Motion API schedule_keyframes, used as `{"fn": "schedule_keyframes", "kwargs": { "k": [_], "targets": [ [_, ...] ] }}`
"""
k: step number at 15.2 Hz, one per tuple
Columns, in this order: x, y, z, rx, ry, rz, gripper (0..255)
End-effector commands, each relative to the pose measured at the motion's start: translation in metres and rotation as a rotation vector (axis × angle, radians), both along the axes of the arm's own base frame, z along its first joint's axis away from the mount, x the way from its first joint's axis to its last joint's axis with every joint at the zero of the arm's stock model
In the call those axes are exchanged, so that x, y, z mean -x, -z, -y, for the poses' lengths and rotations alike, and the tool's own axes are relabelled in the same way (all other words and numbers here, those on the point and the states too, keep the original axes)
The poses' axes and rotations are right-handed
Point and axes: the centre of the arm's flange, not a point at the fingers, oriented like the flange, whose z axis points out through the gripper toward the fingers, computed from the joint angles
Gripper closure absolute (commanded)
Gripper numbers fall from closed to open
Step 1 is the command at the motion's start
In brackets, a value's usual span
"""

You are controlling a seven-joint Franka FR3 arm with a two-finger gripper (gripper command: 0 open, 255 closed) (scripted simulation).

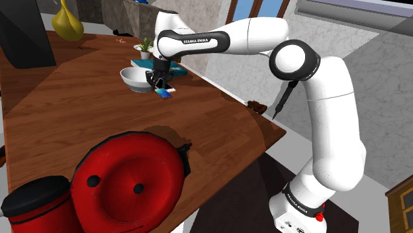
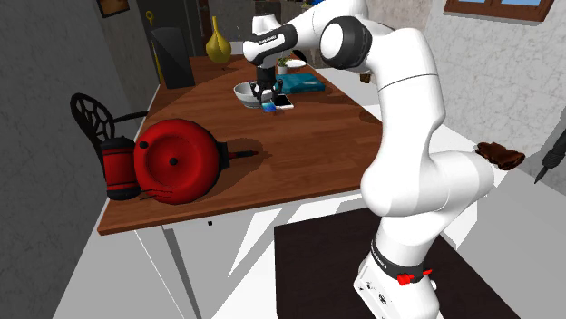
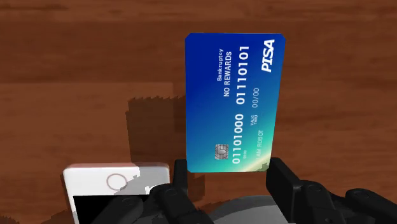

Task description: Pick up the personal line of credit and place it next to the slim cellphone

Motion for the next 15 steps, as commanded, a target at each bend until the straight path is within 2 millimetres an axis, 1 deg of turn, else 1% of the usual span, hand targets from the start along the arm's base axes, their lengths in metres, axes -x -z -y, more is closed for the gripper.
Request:
{"fn": "schedule_keyframes", "kwargs": {
  "k": [1,6,14,15],
  "targets": [
    [0.0,0.01,0.0,0.0,0.0,0.0,255],
    [0.0,0.035,0.0,0.0,0.0,0.0,255],
    [0.0,0.035,0.0,0.0,0.0,0.0,255],
    [0.0,0.035,0.0,0.0,0.0,0.0,0]
  ]
}}
